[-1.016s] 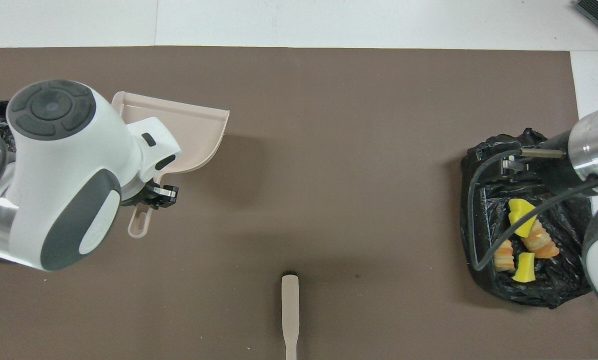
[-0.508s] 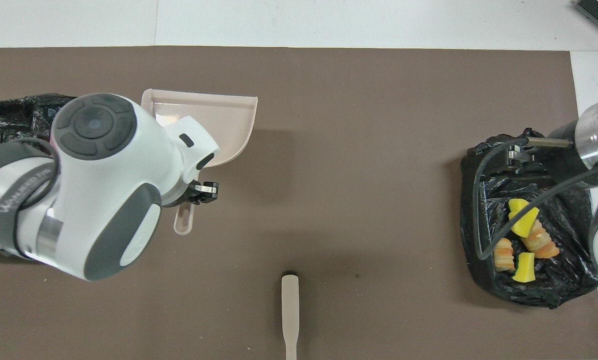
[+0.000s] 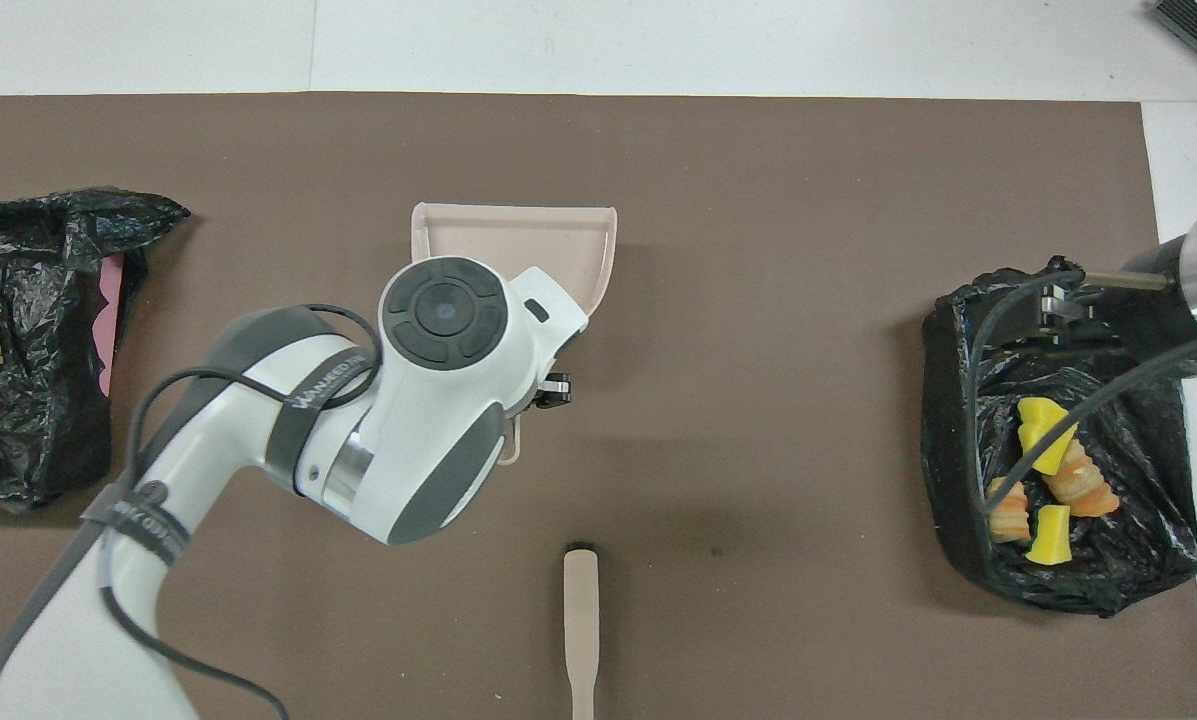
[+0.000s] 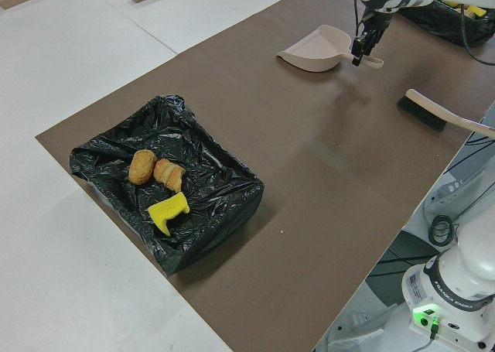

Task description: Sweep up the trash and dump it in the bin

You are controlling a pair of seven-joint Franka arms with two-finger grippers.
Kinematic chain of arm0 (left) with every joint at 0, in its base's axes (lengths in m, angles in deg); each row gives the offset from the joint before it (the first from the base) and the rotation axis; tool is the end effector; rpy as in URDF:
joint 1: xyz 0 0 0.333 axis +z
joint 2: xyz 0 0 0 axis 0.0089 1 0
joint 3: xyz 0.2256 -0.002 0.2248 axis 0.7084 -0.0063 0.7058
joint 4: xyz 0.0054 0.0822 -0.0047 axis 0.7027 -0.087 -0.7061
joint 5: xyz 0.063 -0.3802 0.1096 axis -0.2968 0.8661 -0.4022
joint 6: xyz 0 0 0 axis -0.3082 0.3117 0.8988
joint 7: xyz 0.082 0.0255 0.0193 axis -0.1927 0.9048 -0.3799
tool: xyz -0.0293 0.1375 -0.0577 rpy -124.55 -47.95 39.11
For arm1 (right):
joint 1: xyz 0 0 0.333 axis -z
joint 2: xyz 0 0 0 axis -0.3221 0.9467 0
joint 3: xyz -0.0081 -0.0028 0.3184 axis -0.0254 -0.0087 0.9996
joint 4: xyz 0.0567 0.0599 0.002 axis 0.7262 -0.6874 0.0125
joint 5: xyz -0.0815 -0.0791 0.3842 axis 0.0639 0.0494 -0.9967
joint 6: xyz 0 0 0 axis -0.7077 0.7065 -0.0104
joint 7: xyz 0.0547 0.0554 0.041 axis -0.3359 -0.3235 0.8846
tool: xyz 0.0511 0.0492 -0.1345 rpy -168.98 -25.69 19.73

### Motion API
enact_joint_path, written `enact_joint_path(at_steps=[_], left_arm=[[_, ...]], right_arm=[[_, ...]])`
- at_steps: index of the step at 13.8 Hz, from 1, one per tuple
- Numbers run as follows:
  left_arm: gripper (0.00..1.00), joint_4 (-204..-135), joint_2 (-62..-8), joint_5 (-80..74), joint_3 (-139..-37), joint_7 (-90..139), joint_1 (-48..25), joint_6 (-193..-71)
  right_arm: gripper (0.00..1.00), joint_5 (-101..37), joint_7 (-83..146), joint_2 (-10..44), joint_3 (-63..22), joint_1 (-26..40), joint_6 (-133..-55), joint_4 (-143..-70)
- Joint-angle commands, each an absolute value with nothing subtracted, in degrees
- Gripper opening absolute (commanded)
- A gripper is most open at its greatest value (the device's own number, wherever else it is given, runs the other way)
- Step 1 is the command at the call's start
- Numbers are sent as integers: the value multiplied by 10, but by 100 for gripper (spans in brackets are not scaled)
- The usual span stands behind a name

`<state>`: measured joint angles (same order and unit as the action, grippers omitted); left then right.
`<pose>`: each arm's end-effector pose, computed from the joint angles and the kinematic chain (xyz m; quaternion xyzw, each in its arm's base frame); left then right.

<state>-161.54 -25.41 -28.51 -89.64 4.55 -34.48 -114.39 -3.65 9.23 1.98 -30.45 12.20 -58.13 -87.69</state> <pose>0.5051 -0.4095 0.3206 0.9994 -0.0334 -0.0097 0.0088 0.5448 0.0436 0.6106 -0.9959 0.0830 0.0337 0.0132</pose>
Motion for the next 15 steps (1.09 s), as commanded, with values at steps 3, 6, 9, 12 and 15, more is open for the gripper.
enact_joint_path(at_steps=[3,6,9,12,15], left_arm=[[100,-1608,-294,-284,-884,52,-296,-1129],[100,-1605,-317,-277,-885,124,-204,-1129],[100,-1604,-339,-265,-886,222,-137,-1110],[100,-1600,-366,-252,-883,297,-85,-1070],[100,-1598,-403,-251,-883,393,-32,-1014]], right_arm=[[100,-30,104,7,-310,120,-584,-892],[100,-29,103,7,-310,124,-584,-892],[100,-29,103,7,-310,124,-584,-892],[100,-29,103,7,-310,124,-584,-891],[100,-29,103,7,-310,124,-584,-892]])
